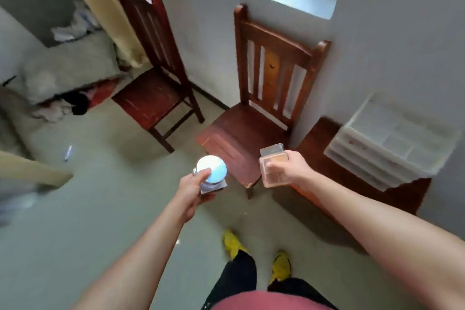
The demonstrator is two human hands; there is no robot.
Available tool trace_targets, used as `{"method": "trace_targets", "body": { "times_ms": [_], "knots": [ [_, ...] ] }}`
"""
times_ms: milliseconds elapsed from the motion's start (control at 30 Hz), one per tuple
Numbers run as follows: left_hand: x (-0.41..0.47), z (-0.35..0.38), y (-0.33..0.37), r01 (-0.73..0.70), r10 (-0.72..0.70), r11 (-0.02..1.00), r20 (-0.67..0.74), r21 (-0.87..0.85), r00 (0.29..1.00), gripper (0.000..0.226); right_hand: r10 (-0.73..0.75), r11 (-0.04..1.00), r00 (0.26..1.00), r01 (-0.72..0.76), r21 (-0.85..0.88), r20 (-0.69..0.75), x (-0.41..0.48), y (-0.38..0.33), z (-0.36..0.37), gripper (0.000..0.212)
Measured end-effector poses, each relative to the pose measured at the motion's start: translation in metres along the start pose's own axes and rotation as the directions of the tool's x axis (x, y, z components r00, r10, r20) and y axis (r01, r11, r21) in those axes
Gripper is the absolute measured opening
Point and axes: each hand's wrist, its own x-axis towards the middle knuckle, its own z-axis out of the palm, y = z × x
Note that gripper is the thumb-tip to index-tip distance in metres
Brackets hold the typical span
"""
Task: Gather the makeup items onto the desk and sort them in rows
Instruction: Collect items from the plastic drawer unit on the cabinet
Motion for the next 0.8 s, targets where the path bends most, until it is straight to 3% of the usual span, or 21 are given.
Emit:
{"method": "trace_targets", "body": {
  "times_ms": [100, 233, 333, 433, 533, 800],
  "knots": [
    [-0.032, -0.079, -0.016, -0.055, 0.034, 0.987, -0.142, -0.148, 0.989, 0.028, -0.077, 0.983, 0.977, 0.107, -0.146, 0.2, -0.011, -0.031, 0.074, 0.013],
    [-0.077, -0.185, -0.045, -0.147, 0.045, 0.939, -0.312, -0.312, 0.949, 0.028, -0.12, 0.938, 0.877, 0.254, -0.237, 0.465, -0.036, -0.066, 0.184, 0.013],
    [-0.111, -0.264, -0.075, -0.207, 0.034, 0.903, -0.417, -0.377, 0.908, 0.03, -0.143, 0.884, 0.833, 0.351, -0.309, 0.534, -0.048, -0.079, 0.278, 0.014],
    [-0.145, -0.344, -0.108, -0.26, -0.009, 0.864, -0.529, -0.431, 0.849, 0.026, -0.129, 0.838, 0.773, 0.42, -0.348, 0.621, -0.048, -0.078, 0.381, 0.038],
    [-0.188, -0.441, -0.152, -0.294, -0.078, 0.829, -0.619, -0.476, 0.782, 0.029, -0.129, 0.746, 0.695, 0.538, -0.393, 0.707, -0.108, -0.083, 0.502, 0.013],
    [-0.261, -0.623, -0.216, -0.408, -0.229, 0.727, -0.754, -0.553, 0.615, 0.034, 0.024, 0.61, 0.482, 0.687, -0.395, 0.876, -0.212, -0.094, 0.738, 0.01]
  ]
}}
